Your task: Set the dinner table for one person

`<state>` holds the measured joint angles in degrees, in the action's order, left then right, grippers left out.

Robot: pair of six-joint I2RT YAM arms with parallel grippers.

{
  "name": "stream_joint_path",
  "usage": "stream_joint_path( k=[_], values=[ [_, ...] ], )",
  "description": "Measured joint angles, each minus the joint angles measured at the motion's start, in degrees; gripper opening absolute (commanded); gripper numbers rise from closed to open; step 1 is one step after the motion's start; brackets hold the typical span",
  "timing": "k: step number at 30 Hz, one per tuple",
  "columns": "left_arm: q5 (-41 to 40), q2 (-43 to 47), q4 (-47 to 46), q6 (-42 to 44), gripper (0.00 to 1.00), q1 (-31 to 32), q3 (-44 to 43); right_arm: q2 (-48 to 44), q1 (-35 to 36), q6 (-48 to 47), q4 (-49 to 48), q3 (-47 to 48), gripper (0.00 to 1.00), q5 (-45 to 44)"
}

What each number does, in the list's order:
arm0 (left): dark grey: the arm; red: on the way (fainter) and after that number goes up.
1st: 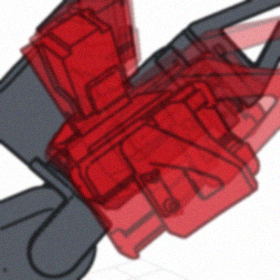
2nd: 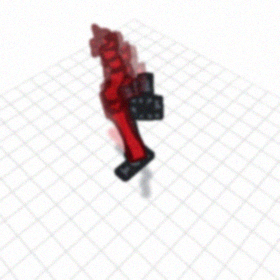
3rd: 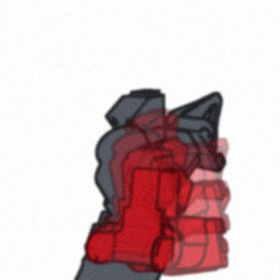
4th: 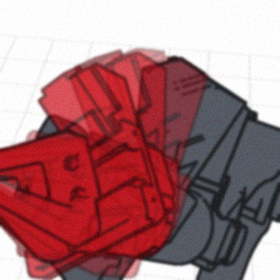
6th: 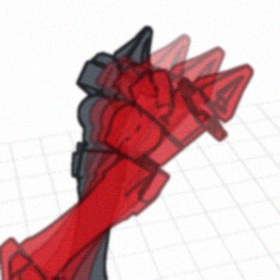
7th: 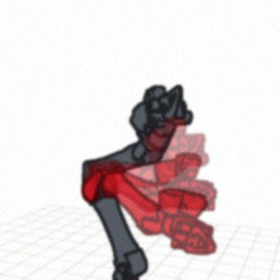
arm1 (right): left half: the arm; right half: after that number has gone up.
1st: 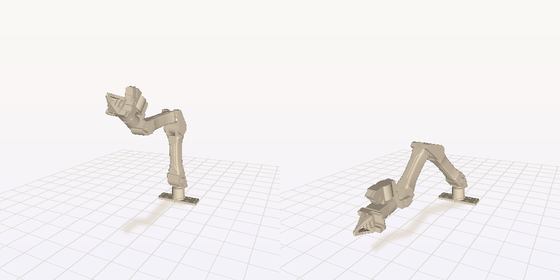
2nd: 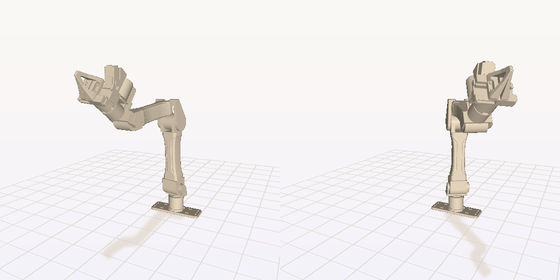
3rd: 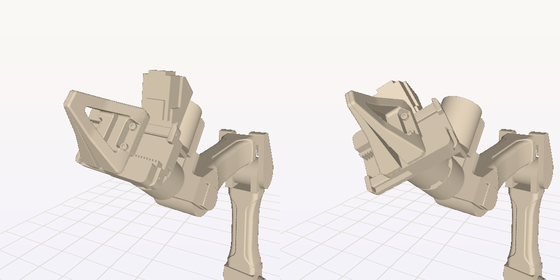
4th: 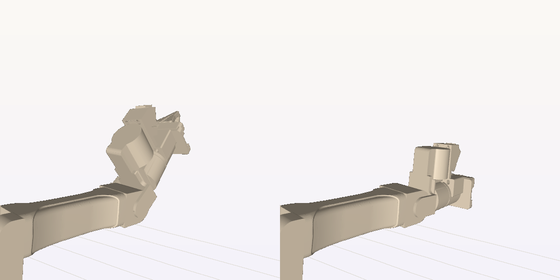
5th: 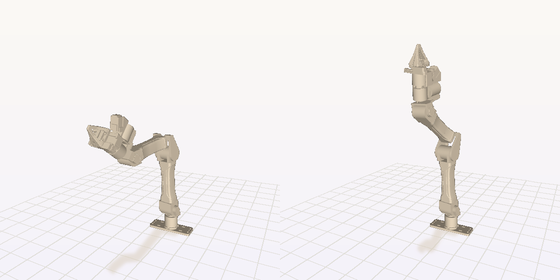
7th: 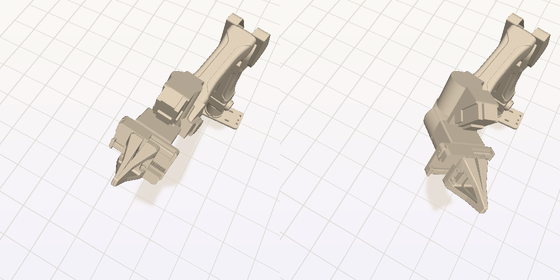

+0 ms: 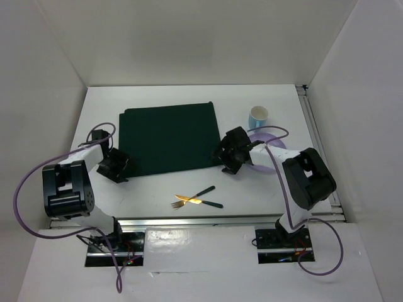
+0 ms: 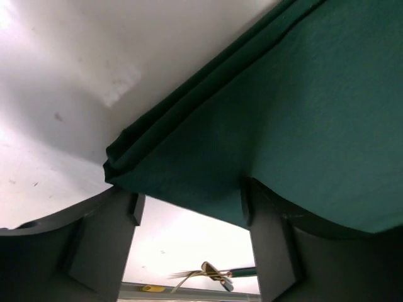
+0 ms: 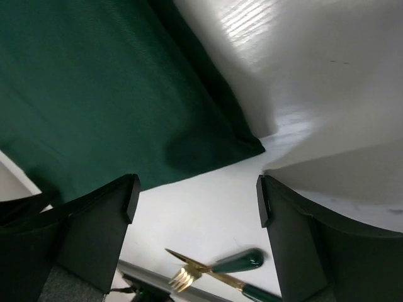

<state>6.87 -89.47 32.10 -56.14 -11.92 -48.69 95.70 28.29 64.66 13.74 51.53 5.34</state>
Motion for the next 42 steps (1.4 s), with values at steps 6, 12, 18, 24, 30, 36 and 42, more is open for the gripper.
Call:
stream_joint_path(
  k=[6, 12, 18, 24, 30, 36, 42],
  values=[
    [1.2, -2.8, -1.7, -1.3, 0.06, -0.8, -1.0, 2.1, 0.8, 2.4, -4.7, 0.3, 0.48, -2.5],
    [1.0, -5.1, -1.2, -0.3, 0.00, -0.7, -5.0, 4.9, 3.1, 5.7, -4.1, 2.2, 0.00, -9.1],
    [1.4, -5.8, 2.9, 3.6, 0.00, -0.7, -15.3, 4.2, 4.4, 5.4, -1.6, 6.1, 0.00, -15.0],
    [3.8, -3.3, 5.2, 8.0, 0.00, -0.5, -25.9, -4.3, 5.0, 0.9, -0.3, 9.4, 0.00, -19.1],
    [6.5, 2.7, 5.8, 9.6, 0.00, -0.5, -28.5, -13.8, 5.0, -2.7, 0.1, 10.3, 0.00, -20.8],
    [9.1, 7.4, 2.3, 9.5, 0.00, -0.3, -15.4, -17.3, 5.0, -1.8, 1.3, 1.3, 0.27, -19.2],
    [7.5, 6.7, 2.1, 9.5, 0.00, 0.8, -1.5, -20.9, 4.8, 1.2, 8.3, -10.1, 0.95, -16.9]
  ],
)
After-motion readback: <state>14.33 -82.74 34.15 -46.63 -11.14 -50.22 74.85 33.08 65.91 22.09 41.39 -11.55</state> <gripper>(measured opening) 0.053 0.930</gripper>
